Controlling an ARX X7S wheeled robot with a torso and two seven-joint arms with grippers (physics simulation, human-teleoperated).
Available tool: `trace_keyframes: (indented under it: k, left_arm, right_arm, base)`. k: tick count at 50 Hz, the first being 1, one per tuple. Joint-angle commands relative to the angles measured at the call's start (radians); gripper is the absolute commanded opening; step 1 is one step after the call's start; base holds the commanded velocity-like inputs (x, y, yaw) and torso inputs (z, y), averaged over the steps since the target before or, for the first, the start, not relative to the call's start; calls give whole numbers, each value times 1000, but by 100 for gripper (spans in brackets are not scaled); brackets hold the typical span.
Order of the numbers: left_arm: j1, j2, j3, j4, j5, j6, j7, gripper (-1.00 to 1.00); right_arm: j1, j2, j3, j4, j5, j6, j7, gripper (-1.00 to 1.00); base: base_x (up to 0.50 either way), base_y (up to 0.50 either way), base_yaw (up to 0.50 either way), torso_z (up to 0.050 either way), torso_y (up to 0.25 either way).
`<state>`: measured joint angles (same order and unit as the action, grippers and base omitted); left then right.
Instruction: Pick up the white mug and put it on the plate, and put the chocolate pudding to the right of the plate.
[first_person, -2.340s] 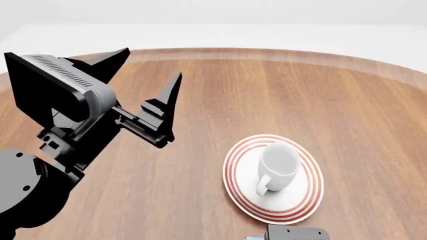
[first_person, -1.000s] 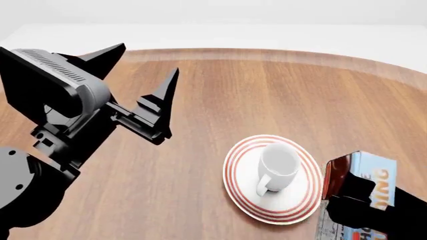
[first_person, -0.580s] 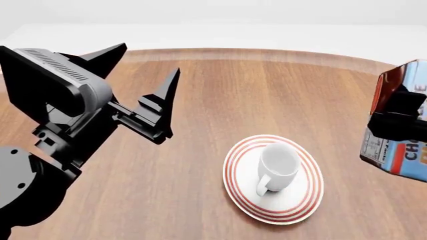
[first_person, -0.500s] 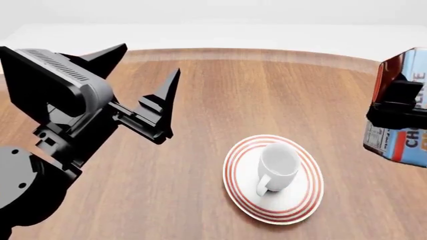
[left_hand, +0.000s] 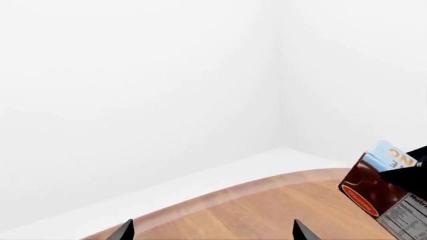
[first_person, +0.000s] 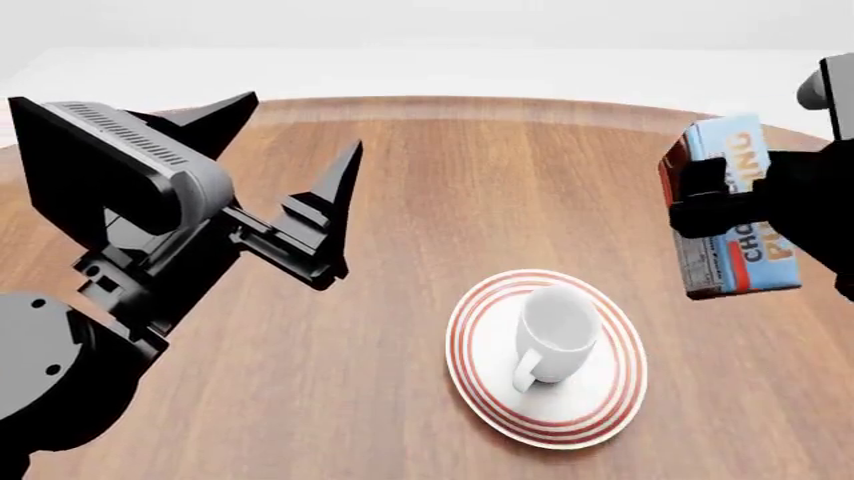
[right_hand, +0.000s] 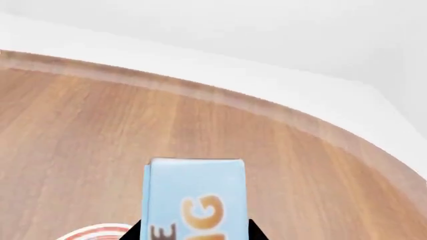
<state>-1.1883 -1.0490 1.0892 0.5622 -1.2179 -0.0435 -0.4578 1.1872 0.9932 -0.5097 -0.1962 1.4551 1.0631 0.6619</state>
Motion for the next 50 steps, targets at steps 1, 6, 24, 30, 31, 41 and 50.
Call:
trace_keyframes:
  k: [1,6,24,30,31,41,50]
  left_arm:
    - [4,7,1,-7,2,-2,3,100]
    - [3,6,0,-10,-2,-4,4,100]
    - [0,13,-3,-12,-3,-11,6,100]
    - [1,11,-4,-9,-3,-13,4,100]
    - [2,10,-4,-9,-2,-13,4,100]
    - [3,20,-2,-9,-1,-19,2,100]
    - [2,29,-2,-15,0,-23,3,100]
  right_arm:
    - [133,-80,-156,292,-207,91,-259,-100]
    - [152,-85,-167,400,-242,82,-286,-100]
    - [180,-136,-314,655,-432,17,-463,-100]
    - [176,-146,-344,707,-465,-9,-513,-100]
    - [175,-145,-342,711,-464,-9,-510,-100]
    - [141,-130,-354,800,-492,-38,-518,-100]
    - [157,-138,-355,849,-506,-43,-524,-100]
  base:
    - [0,0,0,0,0]
    - [0,0,0,0,0]
    - [0,0,0,0,0]
    - [0,0,0,0,0]
    - [0,0,0,0,0]
    - [0,0,0,0,0]
    - [0,0,0,0,0]
